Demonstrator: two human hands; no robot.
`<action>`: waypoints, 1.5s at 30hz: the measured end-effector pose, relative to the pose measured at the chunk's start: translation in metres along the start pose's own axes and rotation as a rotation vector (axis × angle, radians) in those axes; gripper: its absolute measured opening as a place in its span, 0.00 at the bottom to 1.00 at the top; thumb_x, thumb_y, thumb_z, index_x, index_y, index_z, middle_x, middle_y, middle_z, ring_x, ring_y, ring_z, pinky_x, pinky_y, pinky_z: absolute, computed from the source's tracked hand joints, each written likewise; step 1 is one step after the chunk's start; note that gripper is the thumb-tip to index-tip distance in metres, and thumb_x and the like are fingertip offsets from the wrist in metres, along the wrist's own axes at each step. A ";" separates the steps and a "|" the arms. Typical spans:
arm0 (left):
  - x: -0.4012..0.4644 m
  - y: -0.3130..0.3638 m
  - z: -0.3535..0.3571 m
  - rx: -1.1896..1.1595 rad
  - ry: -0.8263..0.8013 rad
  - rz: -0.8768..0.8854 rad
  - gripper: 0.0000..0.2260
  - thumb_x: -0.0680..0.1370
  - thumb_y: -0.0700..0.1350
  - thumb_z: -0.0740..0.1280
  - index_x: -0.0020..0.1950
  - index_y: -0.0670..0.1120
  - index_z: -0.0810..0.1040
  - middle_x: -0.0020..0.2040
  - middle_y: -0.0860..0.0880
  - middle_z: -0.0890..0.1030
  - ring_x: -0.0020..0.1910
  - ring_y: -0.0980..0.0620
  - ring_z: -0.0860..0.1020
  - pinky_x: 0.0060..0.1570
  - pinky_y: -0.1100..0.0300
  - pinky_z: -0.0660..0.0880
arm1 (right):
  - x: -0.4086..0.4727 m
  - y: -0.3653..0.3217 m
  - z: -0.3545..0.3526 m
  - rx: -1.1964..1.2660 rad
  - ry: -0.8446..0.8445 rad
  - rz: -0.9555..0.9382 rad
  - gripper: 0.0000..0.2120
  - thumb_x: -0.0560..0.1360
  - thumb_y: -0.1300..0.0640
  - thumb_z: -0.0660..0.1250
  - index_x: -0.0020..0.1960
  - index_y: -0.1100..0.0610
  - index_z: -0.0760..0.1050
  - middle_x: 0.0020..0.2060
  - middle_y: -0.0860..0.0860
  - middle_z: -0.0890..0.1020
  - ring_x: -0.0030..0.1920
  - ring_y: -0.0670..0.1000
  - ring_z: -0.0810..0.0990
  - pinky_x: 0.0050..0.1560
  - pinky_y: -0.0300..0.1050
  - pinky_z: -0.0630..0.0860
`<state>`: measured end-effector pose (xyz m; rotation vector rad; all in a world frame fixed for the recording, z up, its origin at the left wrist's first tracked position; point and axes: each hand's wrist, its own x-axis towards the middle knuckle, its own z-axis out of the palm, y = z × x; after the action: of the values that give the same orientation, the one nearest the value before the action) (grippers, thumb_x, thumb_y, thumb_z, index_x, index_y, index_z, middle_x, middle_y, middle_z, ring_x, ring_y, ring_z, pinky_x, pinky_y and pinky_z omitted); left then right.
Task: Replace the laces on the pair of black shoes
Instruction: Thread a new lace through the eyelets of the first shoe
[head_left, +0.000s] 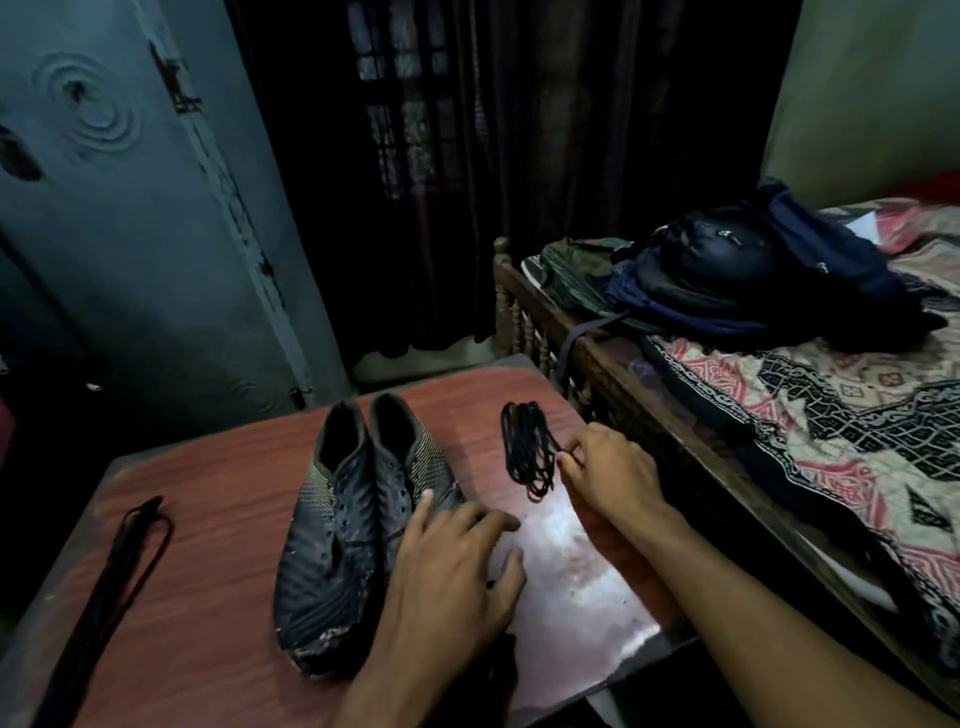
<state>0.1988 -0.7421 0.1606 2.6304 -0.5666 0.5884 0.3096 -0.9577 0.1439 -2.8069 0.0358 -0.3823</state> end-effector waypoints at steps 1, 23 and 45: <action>0.004 0.003 0.001 -0.006 -0.016 0.001 0.12 0.77 0.57 0.61 0.54 0.57 0.80 0.49 0.61 0.79 0.51 0.58 0.79 0.74 0.51 0.60 | 0.002 -0.001 0.002 -0.010 0.008 -0.010 0.10 0.81 0.46 0.64 0.53 0.51 0.78 0.54 0.50 0.79 0.53 0.57 0.82 0.51 0.50 0.76; 0.083 0.040 0.029 -0.599 0.025 -0.158 0.06 0.79 0.54 0.71 0.55 0.57 0.83 0.46 0.57 0.82 0.45 0.60 0.79 0.47 0.56 0.76 | -0.070 -0.031 -0.114 1.610 0.047 -0.057 0.09 0.82 0.60 0.61 0.46 0.55 0.78 0.40 0.56 0.82 0.45 0.56 0.82 0.57 0.51 0.79; 0.130 0.036 -0.116 -0.621 0.117 0.019 0.10 0.78 0.48 0.74 0.58 0.51 0.82 0.53 0.54 0.84 0.53 0.59 0.83 0.56 0.59 0.81 | -0.087 -0.021 -0.064 0.965 -0.372 -0.046 0.03 0.83 0.53 0.62 0.50 0.47 0.70 0.30 0.49 0.67 0.29 0.46 0.62 0.31 0.38 0.61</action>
<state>0.2535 -0.7598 0.3291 1.9967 -0.6192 0.4720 0.2086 -0.9510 0.1867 -1.8760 -0.2324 0.1148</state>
